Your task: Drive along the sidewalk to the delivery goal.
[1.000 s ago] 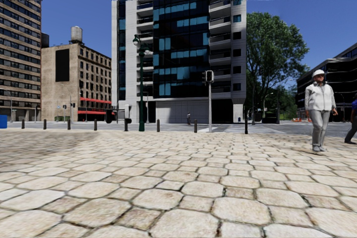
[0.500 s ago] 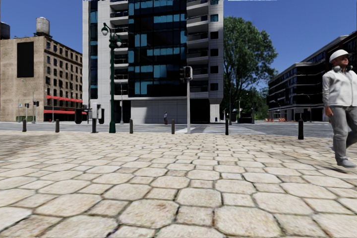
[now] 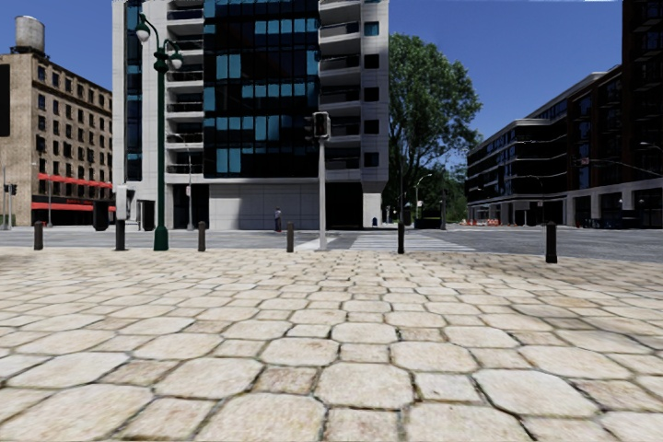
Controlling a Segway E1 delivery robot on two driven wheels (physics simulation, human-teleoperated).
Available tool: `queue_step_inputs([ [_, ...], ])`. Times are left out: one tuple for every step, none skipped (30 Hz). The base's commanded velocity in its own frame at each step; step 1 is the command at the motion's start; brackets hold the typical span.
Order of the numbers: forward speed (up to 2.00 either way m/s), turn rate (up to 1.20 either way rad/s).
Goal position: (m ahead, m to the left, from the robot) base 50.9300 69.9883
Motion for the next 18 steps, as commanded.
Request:
queue_step_inputs([
  [2.0,-0.22],
  [2.0,-0.22],
  [2.0,-0.17],
  [2.0,-0.04],
  [2.0,0.0],
  [2.0,0.0],
  [2.0,0.0],
  [2.0,0.0],
  [2.0,0.0],
  [2.0,0.0],
  [2.0,0.0],
  [2.0,0.0],
  [2.0,0.0],
  [2.0,0.0],
  [2.0,0.0],
  [2.0,-0.02],
  [2.0,-0.13],
  [2.0,-0.21],
])
